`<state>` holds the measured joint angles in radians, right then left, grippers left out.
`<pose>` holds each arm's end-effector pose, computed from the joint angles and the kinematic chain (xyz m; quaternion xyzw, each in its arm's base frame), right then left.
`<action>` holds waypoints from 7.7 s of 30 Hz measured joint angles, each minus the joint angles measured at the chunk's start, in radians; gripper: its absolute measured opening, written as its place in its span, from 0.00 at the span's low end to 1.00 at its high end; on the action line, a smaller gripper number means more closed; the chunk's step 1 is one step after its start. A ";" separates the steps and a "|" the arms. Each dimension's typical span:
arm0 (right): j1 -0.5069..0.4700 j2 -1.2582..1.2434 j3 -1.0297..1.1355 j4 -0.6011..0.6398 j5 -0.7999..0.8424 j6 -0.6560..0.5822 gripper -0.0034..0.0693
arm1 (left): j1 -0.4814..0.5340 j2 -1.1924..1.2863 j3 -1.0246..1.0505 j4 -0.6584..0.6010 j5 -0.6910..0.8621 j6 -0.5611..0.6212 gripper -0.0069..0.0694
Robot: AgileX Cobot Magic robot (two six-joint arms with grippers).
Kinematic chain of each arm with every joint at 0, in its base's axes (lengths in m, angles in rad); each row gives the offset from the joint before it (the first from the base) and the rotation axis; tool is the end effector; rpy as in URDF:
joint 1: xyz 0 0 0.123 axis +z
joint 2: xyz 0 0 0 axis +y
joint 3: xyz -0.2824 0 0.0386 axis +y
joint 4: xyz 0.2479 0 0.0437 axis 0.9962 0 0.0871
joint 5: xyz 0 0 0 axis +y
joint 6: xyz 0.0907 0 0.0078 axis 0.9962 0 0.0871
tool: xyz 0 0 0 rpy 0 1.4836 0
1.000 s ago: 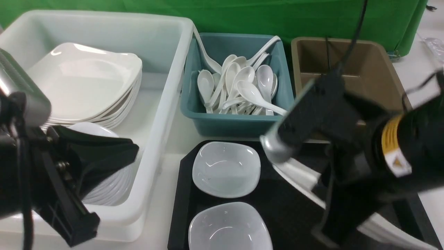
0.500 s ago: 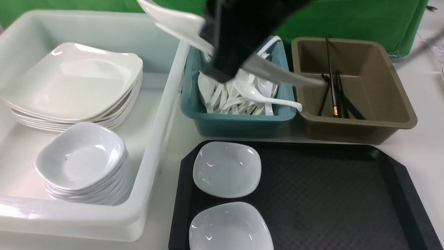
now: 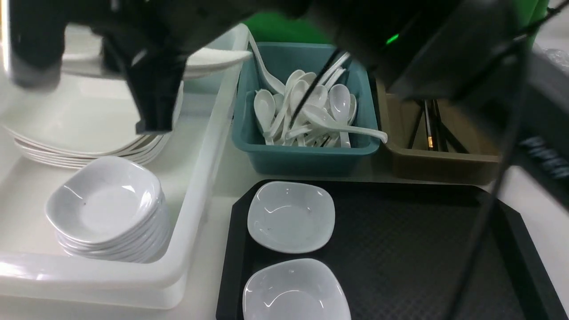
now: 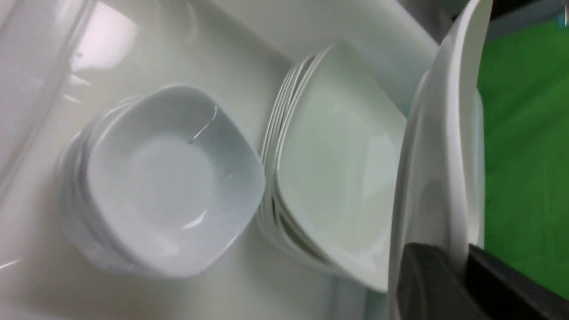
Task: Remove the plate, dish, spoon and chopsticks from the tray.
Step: Use the right arm to put the plate into the large storage box on the left, then use the left arm to grab a small plate from the dinner plate, then use the left arm to put the small plate into the large storage box on the left, then use the left arm to grab a small plate from the dinner plate
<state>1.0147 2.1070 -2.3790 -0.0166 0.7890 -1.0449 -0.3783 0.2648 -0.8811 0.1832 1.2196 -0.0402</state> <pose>0.2581 0.4132 0.4167 -0.7223 0.4319 -0.0163 0.5399 -0.0010 0.0172 0.3692 0.1290 0.8510 -0.0160 0.5089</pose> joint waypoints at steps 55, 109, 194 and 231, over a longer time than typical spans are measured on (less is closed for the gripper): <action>-0.134 0.379 -0.001 0.311 -0.496 -0.167 0.69 | 0.000 0.000 0.000 -0.183 0.003 0.011 0.11; -0.134 -1.540 1.525 -0.322 0.277 1.294 0.07 | -0.696 1.565 -0.456 -0.058 -0.346 -0.231 0.52; -0.134 -1.540 1.526 -0.266 0.076 1.298 0.14 | 0.053 0.849 0.112 0.097 -0.549 0.746 0.68; -0.134 -1.540 1.526 -0.304 0.333 1.298 0.14 | -0.489 1.689 -0.624 0.022 -0.369 0.141 0.68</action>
<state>0.8805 0.5673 -0.8529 -0.3207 1.1225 0.2531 -0.8678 1.9541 -1.5046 0.2050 0.8509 0.1006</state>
